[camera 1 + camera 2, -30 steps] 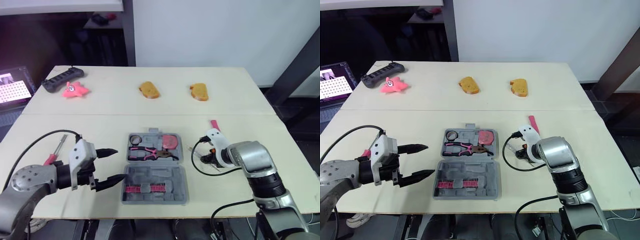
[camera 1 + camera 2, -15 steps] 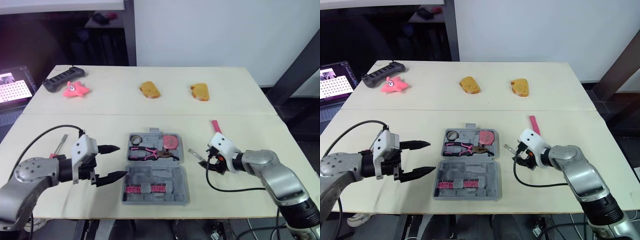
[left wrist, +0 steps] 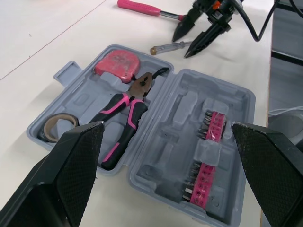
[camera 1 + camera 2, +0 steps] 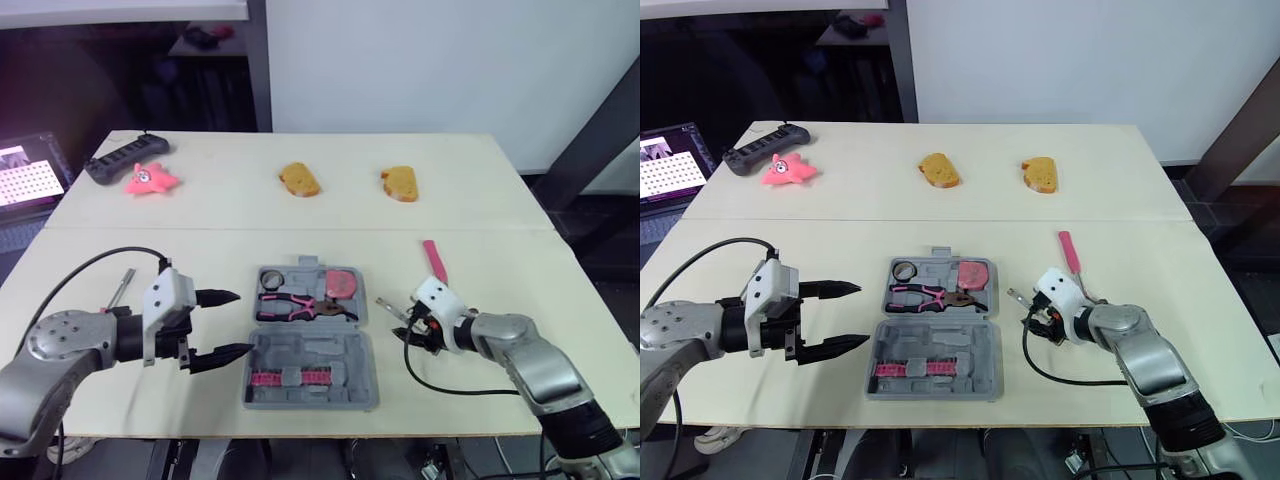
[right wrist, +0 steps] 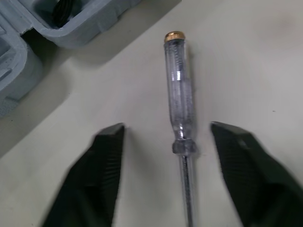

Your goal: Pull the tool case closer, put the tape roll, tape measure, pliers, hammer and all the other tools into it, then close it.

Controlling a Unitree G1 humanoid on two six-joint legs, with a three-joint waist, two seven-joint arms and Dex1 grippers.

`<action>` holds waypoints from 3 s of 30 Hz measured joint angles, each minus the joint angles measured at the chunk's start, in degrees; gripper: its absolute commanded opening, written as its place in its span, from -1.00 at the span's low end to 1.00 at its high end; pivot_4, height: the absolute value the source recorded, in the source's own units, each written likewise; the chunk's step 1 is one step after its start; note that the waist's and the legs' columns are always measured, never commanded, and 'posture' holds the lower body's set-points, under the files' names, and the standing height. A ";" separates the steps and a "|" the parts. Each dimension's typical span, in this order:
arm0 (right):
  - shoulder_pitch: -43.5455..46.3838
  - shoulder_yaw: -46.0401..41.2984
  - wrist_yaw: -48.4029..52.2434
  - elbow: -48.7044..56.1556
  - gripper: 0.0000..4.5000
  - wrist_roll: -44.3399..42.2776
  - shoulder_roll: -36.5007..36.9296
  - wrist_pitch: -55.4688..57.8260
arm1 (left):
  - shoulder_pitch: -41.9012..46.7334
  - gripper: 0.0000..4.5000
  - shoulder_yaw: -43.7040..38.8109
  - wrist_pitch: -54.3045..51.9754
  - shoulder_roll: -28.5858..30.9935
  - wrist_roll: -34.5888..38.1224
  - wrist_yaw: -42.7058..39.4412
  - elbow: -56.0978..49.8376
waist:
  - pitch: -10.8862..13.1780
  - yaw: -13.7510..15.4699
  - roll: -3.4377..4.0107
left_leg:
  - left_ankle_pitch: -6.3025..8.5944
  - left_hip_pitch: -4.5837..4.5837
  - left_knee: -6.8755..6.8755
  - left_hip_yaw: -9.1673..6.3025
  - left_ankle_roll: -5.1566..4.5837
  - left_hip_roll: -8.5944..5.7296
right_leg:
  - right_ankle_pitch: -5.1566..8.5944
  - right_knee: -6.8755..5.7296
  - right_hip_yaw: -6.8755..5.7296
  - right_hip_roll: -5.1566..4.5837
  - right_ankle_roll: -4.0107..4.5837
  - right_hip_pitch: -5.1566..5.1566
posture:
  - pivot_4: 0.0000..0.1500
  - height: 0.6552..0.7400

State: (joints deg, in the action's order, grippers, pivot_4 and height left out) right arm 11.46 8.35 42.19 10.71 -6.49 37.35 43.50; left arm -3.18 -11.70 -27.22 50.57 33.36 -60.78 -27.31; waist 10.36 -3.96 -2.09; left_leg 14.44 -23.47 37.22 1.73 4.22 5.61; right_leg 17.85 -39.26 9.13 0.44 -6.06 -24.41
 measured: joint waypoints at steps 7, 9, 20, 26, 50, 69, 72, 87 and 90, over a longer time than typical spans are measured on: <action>2.30 0.31 -0.15 -1.48 -1.00 -0.07 -0.06 2.03 | -0.11 1.00 -0.09 0.00 -0.01 0.01 0.15 -0.01 | 0.00 -0.04 0.00 | 0.00 0.00 0.01 -0.01 0.00 0.00 | 0.00 0.00 0.00 0.00 0.00 0.00 | 1.00 0.25; 3.18 0.40 0.32 -1.20 -1.00 -0.53 0.52 4.09 | -0.68 1.00 -0.54 0.00 0.00 0.01 0.18 -0.03 | 0.00 -0.03 0.00 | 0.00 0.00 0.01 0.00 0.00 0.00 | 0.00 0.00 0.00 0.00 0.00 0.00 | 1.00 0.25; 19.66 7.53 7.47 8.27 -1.00 -3.67 7.08 16.59 | -5.92 1.00 -4.90 1.99 0.47 -0.43 -1.19 1.28 | 0.04 -0.18 0.07 | 0.00 0.00 0.00 0.03 0.00 0.02 | 0.07 -0.05 0.01 0.00 0.15 -0.06 | 1.00 0.25; 39.31 19.61 14.19 13.03 -1.00 -10.55 6.99 30.84 | -12.18 1.00 -9.80 4.16 0.43 -1.61 -1.56 2.37 | 0.09 0.07 0.15 | 0.00 -0.01 -0.09 0.03 -0.01 0.09 | 0.08 -0.09 -0.11 -0.01 0.22 -0.18 | 1.00 0.25; 52.32 47.84 15.21 -6.73 -1.00 -7.97 -14.61 24.44 | -44.89 1.00 -22.34 10.43 -20.20 -2.37 6.19 -14.49 | 0.05 -1.81 0.10 | 0.00 -0.59 0.14 0.09 0.00 0.08 | 0.06 -0.38 -0.09 -0.05 0.25 -0.79 | 1.00 0.25; 51.93 48.92 14.36 -19.26 -1.00 -0.99 -23.56 17.96 | -49.42 1.00 -20.84 15.28 -23.47 -3.02 8.08 -15.22 | 0.05 -3.32 0.10 | 0.00 -0.64 0.10 0.04 0.00 0.08 | 0.07 -0.38 -0.12 -0.04 0.25 -0.84 | 1.00 0.25; 51.91 48.92 14.79 -19.39 -1.00 -0.70 -23.55 17.71 | -48.69 1.00 -20.16 15.18 -22.80 -3.55 8.54 -15.17 | 0.05 -3.38 0.10 | 0.00 -0.64 0.09 0.03 0.00 0.08 | 0.07 -0.38 -0.13 -0.03 0.25 -0.84 | 1.00 0.25; 50.91 48.77 15.01 -21.72 -1.00 1.21 -26.27 17.43 | -46.74 1.00 -16.27 14.01 -20.77 -6.61 10.58 -13.81 | 0.05 -3.40 0.10 | 0.00 -0.64 0.08 0.01 0.00 0.08 | 0.06 -0.39 -0.14 -0.03 0.25 -0.84 | 1.00 0.25; 50.91 48.29 15.09 -22.28 -1.00 1.22 -26.94 17.80 | -46.71 1.00 -16.27 14.01 -20.77 -6.60 10.75 -13.81 | 0.05 -3.44 0.10 | 0.00 -0.63 0.08 0.01 0.00 0.08 | 0.06 -0.39 -0.14 -0.02 0.26 -0.83 | 1.00 0.25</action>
State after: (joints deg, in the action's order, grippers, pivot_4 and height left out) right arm 62.37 56.65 57.28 -11.57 -5.27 10.41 61.30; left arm -49.89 -27.97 -13.21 29.80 26.77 -50.03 -41.12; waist 10.41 -7.40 -2.00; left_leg 14.43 -24.10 37.29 1.74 4.22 5.69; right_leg 17.91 -39.65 8.99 0.42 -5.80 -25.24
